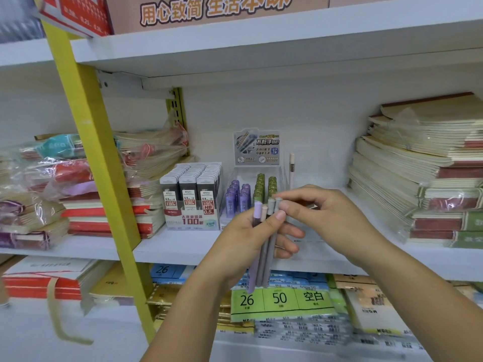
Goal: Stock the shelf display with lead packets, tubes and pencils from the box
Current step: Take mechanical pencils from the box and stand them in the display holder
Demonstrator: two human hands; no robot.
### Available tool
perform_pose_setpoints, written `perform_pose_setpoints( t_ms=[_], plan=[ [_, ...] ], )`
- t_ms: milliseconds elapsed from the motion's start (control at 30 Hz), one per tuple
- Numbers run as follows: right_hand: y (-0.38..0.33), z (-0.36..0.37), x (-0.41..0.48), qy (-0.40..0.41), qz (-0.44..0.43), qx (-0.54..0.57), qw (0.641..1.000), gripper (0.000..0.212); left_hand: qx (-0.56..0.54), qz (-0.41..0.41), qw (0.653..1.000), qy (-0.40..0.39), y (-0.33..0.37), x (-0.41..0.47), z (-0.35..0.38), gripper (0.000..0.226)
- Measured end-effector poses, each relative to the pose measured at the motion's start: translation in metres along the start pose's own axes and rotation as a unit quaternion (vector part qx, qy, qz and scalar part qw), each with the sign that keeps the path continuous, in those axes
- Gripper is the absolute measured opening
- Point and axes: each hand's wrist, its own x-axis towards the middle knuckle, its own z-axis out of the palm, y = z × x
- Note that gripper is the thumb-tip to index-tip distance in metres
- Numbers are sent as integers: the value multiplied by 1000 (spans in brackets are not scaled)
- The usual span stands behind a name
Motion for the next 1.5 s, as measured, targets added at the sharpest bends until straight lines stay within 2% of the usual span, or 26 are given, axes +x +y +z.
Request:
perform_pose_setpoints(
  t_ms=[133,233,367,433,567,600,700,767,833,933,1133,1333,1500],
  plan=[
    [-5,-5,1,46,-17,26,998,6,-5,-5,1000,-13,-3,1,1,30],
    [-13,-19,3,91,-8,108,990,9,-4,-13,1000,-16,-4,1,0,33],
    [-15,-20,-1,54,12,117,992,11,61,-3,998,-13,-4,1,0,22],
    [-17,-20,-2,60,-2,110,992,13,65,6,998,-8,-5,3,0,21],
    [-31,-43,20,191,-70,101,974,11,83,12,996,25,-7,9,-6,21],
    [-34,-51,31,202,-89,82,972,14,86,13,996,29,-8,10,-8,20],
    [-27,-62,70,158,-70,-67,983,21,77,13,996,38,-9,12,-17,17],
    [-11,-62,92,112,-37,-172,978,20,72,8,996,43,-10,12,-22,18],
    [2,-58,104,79,-24,-231,970,24,60,11,997,49,-11,14,-25,21],
    [13,-55,115,66,-21,-252,965,28,34,23,997,65,-11,15,-28,25],
    [24,-51,123,41,-19,-305,951,20,50,28,995,78,-12,14,-30,25],
    [25,-51,122,58,-21,-292,955,28,50,19,995,89,-13,13,-32,29],
    [25,-50,124,68,-35,-348,934,24,55,7,993,103,-13,12,-34,31]
  ],
)
